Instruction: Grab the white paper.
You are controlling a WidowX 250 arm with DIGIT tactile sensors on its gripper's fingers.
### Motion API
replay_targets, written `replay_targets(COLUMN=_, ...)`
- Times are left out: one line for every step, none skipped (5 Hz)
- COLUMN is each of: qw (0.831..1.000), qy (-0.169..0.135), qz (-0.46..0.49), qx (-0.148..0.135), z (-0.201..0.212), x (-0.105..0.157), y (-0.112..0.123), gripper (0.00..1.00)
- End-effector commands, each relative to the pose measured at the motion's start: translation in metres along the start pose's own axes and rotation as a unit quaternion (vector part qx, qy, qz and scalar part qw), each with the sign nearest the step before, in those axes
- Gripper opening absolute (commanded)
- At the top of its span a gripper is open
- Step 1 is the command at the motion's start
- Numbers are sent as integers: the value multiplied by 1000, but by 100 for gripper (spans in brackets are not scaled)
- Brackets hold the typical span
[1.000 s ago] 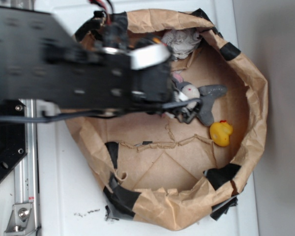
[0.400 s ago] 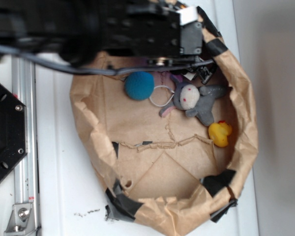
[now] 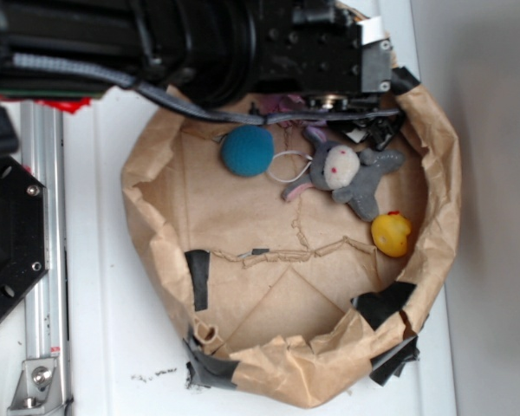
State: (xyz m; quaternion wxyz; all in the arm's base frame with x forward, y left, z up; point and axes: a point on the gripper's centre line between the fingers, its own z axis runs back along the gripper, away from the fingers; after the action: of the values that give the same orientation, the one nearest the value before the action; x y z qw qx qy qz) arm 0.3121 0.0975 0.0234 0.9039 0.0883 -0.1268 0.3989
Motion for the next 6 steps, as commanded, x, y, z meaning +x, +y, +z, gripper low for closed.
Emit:
replay_targets(qw=997, qy=-26, qz=-73, qx=-2, z=-2, x=-7, y=-7, gripper=0)
replay_targets(qw=996, qy=-14, qz=-92, qx=-13, z=5, x=-12, y=-8, gripper=0)
replay_targets(qw=987, qy=2, qz=-157, qx=-45, z=29, x=-28, y=-12, gripper=0)
replay_targets(qw=962, qy=39, qz=-247, qx=-113, z=87, x=-56, y=-12, gripper=0)
replay_targets(qw=929, qy=84, qz=-309, qx=-188, z=153, x=-83, y=-14, gripper=0)
replay_targets(qw=905, qy=62, qz=-380, qx=-182, z=194, x=-83, y=-15, gripper=0)
